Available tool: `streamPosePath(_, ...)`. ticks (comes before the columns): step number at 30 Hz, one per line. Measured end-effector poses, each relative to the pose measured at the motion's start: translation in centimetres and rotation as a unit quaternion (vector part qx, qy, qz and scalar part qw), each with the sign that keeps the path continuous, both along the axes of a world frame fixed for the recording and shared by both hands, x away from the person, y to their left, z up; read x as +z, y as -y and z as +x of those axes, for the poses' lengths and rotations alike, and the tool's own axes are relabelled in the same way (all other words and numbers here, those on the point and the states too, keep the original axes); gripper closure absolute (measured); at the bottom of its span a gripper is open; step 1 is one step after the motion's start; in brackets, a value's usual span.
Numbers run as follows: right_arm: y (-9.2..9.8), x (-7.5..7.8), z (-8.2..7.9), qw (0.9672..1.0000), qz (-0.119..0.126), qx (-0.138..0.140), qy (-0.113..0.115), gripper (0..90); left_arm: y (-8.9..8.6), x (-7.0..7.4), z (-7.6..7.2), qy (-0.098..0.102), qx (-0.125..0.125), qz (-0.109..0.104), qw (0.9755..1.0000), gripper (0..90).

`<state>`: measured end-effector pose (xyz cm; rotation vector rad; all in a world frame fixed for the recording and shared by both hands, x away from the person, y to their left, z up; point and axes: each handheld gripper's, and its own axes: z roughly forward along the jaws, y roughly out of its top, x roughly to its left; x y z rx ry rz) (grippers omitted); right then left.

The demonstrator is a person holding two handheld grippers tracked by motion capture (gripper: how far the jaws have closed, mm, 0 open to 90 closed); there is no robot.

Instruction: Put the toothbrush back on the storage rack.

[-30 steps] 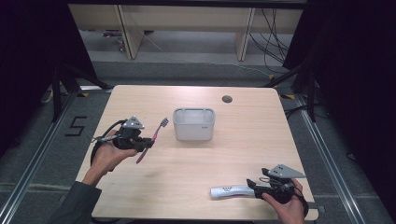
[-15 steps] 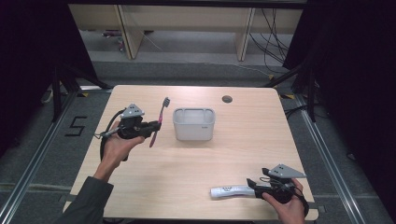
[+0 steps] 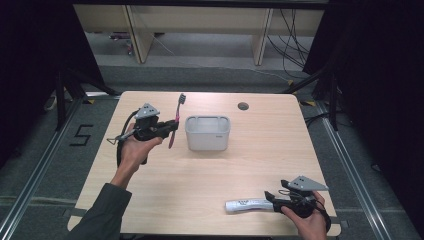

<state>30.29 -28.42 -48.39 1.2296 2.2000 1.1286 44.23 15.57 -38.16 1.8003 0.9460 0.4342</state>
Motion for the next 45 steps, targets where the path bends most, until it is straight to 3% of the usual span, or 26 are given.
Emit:
streamPosePath(2,-0.2,0.0,-0.2,0.9998,0.011,-0.006,-0.016,25.6,0.3,0.1,0.2,0.005,0.002,0.001,1.0000,82.5)
streamPosePath(6,0.0,0.0,-0.1,0.9999,0.008,-0.005,-0.006,25.6,0.7,0.3,0.7,0.011,0.006,-0.017,0.9998,82.5)
streamPosePath(21,-0.1,0.0,-0.1,0.9999,0.010,-0.004,-0.013,25.6,2.8,0.4,2.6,0.025,0.028,-0.044,0.9983,82.5)
streamPosePath(30,0.0,-0.1,-0.1,0.9998,0.012,-0.004,-0.016,25.7,4.2,1.1,3.3,0.040,0.035,-0.040,0.9978,82.5)
streamPosePath(34,0.2,-0.1,0.1,1.0000,-0.002,0.003,0.003,25.6,4.6,0.9,3.8,0.042,0.039,-0.035,0.9978,82.5)
streamPosePath(37,0.0,-0.1,-0.1,0.9999,0.011,-0.001,-0.012,25.6,4.9,0.8,4.2,0.042,0.041,-0.037,0.9976,82.5)
streamPosePath(39,0.2,-0.1,0.1,1.0000,-0.002,0.004,0.003,25.6,5.1,0.7,4.4,0.043,0.043,-0.037,0.9975,82.5)
streamPosePath(45,0.2,-0.1,0.1,1.0000,0.000,0.006,0.001,25.6,5.1,0.0,5.4,0.044,0.052,-0.039,0.9970,82.5)
